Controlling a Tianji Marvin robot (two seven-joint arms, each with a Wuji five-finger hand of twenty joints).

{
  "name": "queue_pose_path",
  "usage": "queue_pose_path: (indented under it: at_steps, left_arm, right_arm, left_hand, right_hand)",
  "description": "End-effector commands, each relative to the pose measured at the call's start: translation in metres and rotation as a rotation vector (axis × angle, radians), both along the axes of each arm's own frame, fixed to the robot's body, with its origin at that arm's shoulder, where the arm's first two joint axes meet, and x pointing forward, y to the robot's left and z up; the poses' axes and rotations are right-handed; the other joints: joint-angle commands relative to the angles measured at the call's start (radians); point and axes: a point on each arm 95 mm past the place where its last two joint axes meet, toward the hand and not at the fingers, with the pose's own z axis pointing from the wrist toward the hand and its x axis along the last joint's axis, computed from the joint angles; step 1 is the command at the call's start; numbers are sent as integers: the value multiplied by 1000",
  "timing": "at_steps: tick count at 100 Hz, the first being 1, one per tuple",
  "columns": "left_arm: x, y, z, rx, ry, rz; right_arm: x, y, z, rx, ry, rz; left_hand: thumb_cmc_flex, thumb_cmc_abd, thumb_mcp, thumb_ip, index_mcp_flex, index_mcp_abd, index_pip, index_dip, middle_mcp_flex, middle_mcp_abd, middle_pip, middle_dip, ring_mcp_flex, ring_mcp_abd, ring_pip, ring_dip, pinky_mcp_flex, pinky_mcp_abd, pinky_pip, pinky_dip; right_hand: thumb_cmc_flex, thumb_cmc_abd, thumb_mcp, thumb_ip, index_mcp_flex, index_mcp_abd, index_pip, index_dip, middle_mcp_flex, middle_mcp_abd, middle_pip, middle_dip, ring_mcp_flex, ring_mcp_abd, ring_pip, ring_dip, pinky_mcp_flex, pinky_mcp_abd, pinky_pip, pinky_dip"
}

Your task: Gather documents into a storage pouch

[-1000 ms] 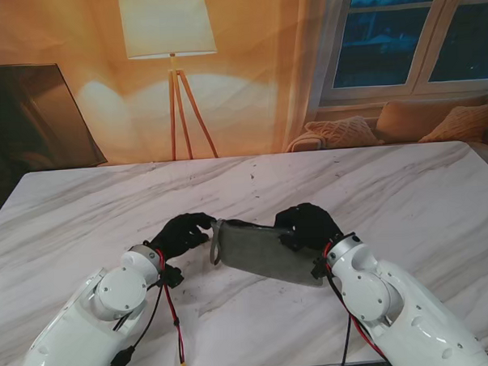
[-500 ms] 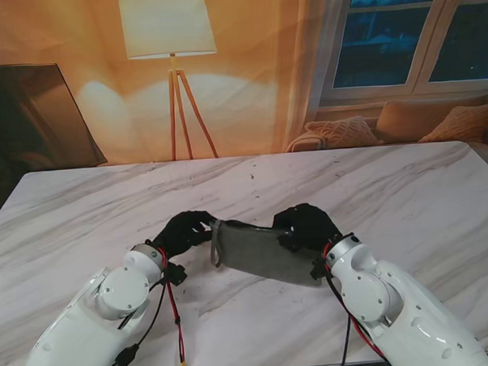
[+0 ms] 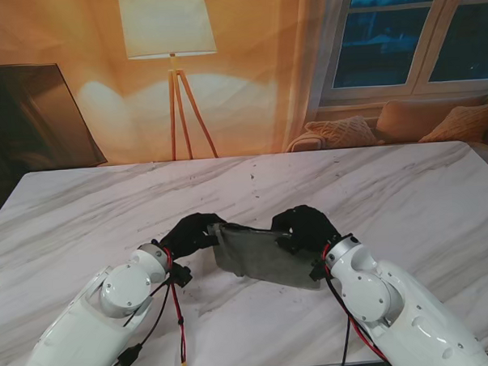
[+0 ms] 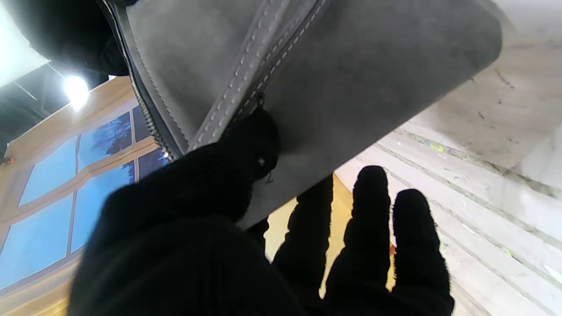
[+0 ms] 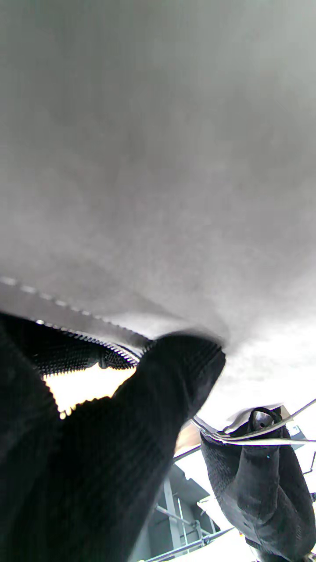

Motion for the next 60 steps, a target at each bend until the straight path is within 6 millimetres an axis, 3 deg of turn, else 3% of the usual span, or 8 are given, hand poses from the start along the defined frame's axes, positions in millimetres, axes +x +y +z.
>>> queue_pose_path:
  at_steps: [1,18,37,53,60]
  left_arm:
    - [0,-2,-2,1,19,-25]
    - [0,-4,-8,-9,59,-32]
    - [-1,-9,-11,-64,103,-33]
    - [-1,-12,-10,-94,115,-43]
    - [-1,-13,-9,-110,119,-39]
  right_arm:
    - [0,2,1,-5,7,8]
    - [1,3,2,4,21,0]
    - [1,5,2,10,38,4]
    - [2,8,1,11,50,1]
    - [2,9,1,16,51,-6]
  left_hand:
    - [-27,-20,38,-23,-17,-38,-31,4,0,-23,-26,-12,6,-8,-19,-19,-8,-8,4,6]
    - [-12,22,71,-8,-15,-42,-68,10,-6,-26,-44,-28,1,-12,-40,-33,-12,-10,-14,-4]
    - [-2,29,39,-13,-1,-37,-79,18,6,-17,-52,-40,17,0,-38,-35,-12,-11,-18,-7]
    - [44,49,-30,-18,32,-31,-55,19,92,-10,-30,-42,87,24,17,-13,14,2,3,2]
    - [81,69,-77,-11,51,-18,-21,-9,237,-1,-28,163,169,48,138,61,45,11,51,18]
  right_hand:
    - [59,43,53,-5,84,-109,108,29,36,28,8,14,47,-78,48,-3,2,-28,103,-14]
    - [61,43,53,-5,84,-107,108,29,36,30,8,15,47,-78,48,-3,-1,-27,102,-14]
    - [61,44,52,-5,84,-104,109,29,37,33,9,15,46,-77,47,-3,-5,-27,102,-14]
    - [63,48,49,-4,79,-99,108,28,33,33,8,14,33,-69,37,-6,-15,-25,95,-16]
    - [63,53,43,-4,73,-97,108,29,29,31,6,15,14,-57,7,-16,-39,-19,69,-23]
